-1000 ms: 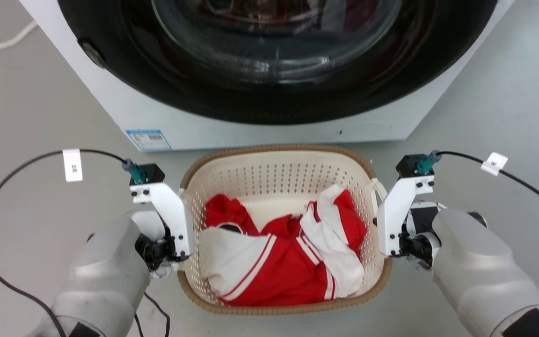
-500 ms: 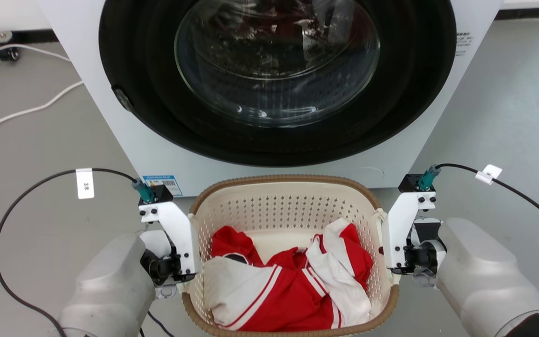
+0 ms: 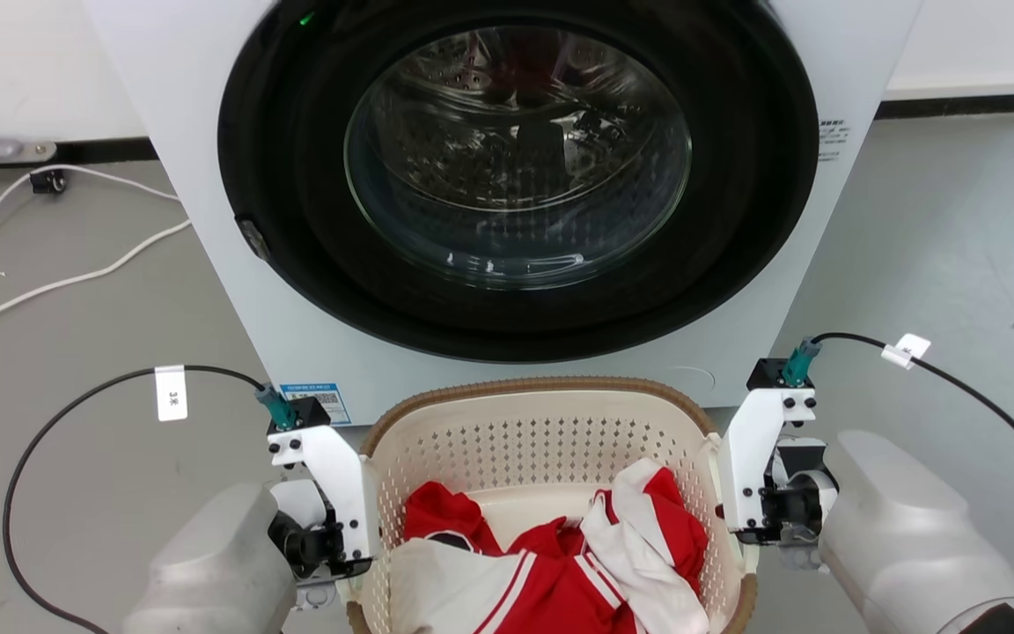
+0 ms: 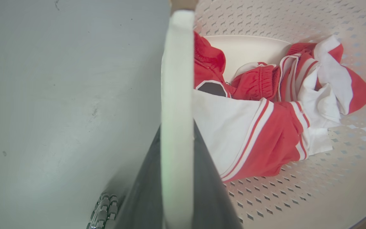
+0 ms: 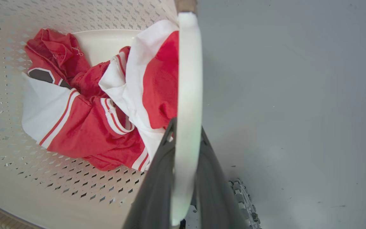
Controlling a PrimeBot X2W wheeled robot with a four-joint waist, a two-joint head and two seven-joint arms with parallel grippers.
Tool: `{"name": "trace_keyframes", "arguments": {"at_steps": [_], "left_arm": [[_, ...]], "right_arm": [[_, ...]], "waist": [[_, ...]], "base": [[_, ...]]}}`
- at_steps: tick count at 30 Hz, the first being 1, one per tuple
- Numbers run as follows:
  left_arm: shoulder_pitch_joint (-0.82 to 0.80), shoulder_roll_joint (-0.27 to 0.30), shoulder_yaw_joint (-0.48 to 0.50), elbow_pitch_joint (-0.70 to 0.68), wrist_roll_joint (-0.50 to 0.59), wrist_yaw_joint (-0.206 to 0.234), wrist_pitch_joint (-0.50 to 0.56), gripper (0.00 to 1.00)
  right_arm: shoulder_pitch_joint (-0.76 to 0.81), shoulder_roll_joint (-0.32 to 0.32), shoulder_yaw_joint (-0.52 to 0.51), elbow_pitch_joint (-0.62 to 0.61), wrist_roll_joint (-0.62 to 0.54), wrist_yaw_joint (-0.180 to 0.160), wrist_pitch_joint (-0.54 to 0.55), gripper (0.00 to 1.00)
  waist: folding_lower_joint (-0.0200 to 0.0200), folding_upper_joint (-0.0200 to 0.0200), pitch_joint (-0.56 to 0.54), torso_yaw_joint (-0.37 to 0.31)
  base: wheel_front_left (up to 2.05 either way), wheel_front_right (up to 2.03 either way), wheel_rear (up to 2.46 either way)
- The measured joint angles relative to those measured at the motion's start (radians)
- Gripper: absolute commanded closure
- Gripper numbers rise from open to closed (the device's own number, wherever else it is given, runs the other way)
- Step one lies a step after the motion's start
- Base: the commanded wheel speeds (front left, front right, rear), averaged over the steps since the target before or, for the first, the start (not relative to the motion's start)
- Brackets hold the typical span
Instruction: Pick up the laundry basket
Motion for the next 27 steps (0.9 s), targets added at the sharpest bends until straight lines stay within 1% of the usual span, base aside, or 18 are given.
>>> {"name": "trace_keyframes", "arguments": {"at_steps": [12, 27], "left_arm": [[0.043, -0.016, -0.021, 0.009, -0.021, 0.002, -0.006, 1.00], [0.044, -0.023, -0.044, 0.009, -0.035, 0.002, -0.035, 1.00]], "right_arm": [[0.035, 0.001, -0.009, 0.008, -0.008, 0.000, 0.036, 1.00], [0.031, -0.007, -0.040, 0.008, -0.045, 0.000, 0.054, 1.00]], "waist": [[0.0000, 0.0000, -0.050, -0.001], [0.0002, 0.0000, -0.054, 0.000]], "base": [[0.00, 0.00, 0.00], [0.00, 0.00, 0.00]]}}
